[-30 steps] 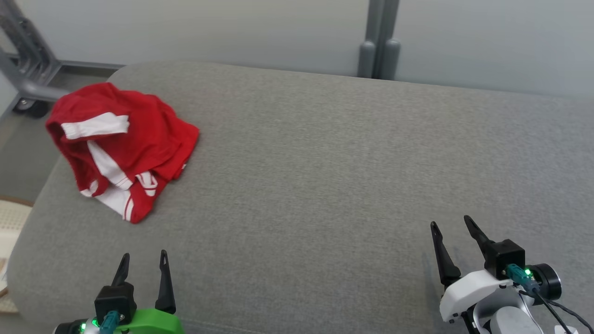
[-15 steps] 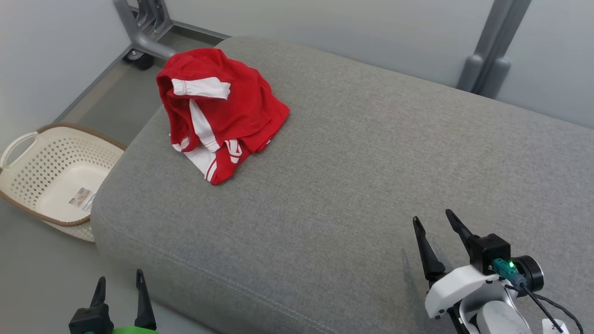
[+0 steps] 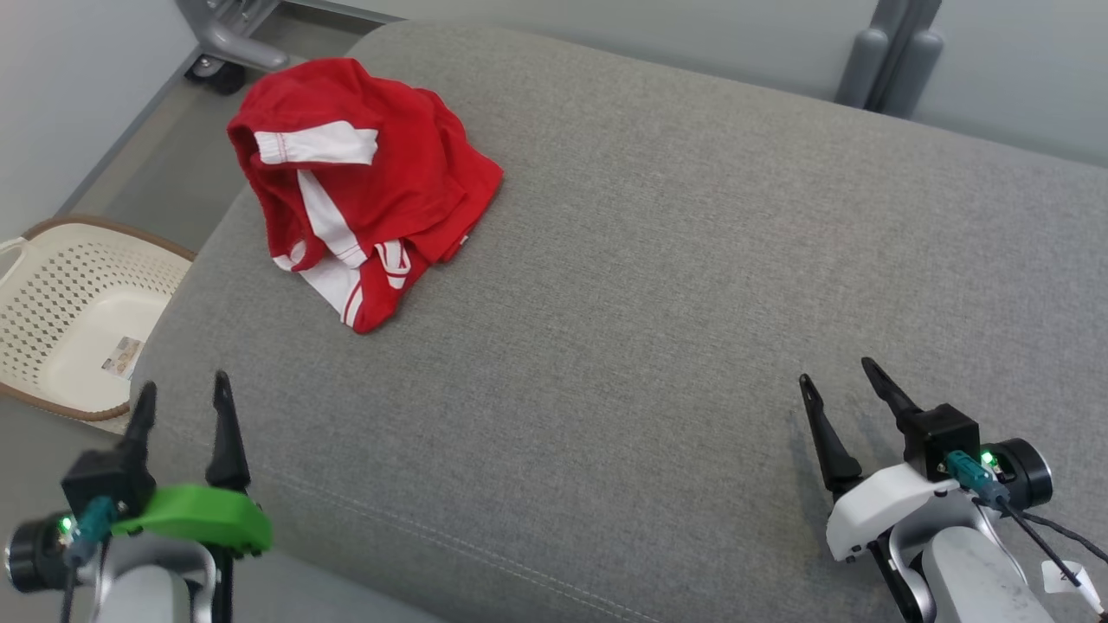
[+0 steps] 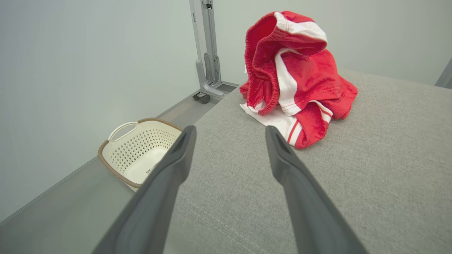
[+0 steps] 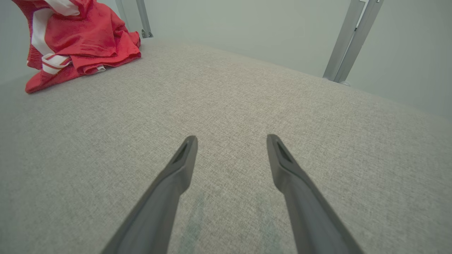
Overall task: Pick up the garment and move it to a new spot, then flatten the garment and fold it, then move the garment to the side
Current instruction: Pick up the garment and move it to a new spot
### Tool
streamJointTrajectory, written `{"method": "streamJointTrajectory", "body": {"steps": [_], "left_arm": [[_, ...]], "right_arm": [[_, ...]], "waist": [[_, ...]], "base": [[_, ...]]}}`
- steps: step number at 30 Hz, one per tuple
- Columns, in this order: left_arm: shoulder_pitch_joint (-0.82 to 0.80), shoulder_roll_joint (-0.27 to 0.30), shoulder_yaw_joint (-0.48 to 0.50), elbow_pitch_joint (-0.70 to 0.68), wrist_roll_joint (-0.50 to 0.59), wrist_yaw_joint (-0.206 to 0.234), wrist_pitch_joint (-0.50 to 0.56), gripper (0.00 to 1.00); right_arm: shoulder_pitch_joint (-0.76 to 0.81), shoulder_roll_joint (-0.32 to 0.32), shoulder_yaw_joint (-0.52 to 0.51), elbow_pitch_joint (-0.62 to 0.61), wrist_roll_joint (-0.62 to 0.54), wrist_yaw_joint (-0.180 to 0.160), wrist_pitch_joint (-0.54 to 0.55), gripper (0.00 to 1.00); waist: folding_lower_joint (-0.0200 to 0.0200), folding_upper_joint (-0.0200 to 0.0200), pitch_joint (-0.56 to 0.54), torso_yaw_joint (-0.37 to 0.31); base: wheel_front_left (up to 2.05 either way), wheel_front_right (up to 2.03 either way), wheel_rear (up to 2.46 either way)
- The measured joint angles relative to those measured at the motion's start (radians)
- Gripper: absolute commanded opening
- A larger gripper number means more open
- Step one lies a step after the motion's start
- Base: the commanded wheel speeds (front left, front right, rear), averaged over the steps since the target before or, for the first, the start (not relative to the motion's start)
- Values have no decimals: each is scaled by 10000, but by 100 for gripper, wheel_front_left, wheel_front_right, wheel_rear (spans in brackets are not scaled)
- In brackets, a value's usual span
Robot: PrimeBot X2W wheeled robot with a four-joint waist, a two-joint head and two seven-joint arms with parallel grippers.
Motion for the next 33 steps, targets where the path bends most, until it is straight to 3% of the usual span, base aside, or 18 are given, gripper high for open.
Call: {"method": "streamJointTrajectory", "body": {"steps": [9,18,24,29,30,31,32,33], "left_arm": [[-3371,1584,-130,1315,-150,-483,0,100],[-6057,3009,-1739,3800,-1243,-523,349,100],[-6647,3469,-2096,5382,-1804,-525,953,100],[-6803,3331,-2155,6376,-1820,-184,1099,100],[-6826,3302,-2180,6544,-1812,-150,1104,91],[-6861,3266,-2182,6725,-1810,-42,1141,16],[-6892,3239,-2222,6872,-1791,-10,1181,0],[-6921,3200,-2207,7005,-1812,-8,1214,0]], "right_arm": [[-453,-341,4,-240,-19,0,0,100],[-760,-508,-54,-270,29,0,0,100],[-802,-502,-176,-259,79,0,0,100],[-852,-493,-196,-259,111,2,-6,100],[-880,-479,-186,-253,111,4,-6,100],[-905,-466,-188,-245,113,4,-6,100],[-918,-456,-178,-234,113,4,-6,100],[-928,-441,-163,-222,115,4,-6,100]], "waist": [[0,0,930,-837],[0,0,1694,-1895],[0,0,2093,-2547],[0,0,2311,-2906],[0,0,2332,-2951],[0,0,2344,-2987],[0,0,2336,-3007],[0,0,2309,-3017]], "base": [[0,0,0],[0,0,0],[0,0,0],[0,0,0],[0,0,0],[0,0,0],[0,0,0],[0,0,0]]}}
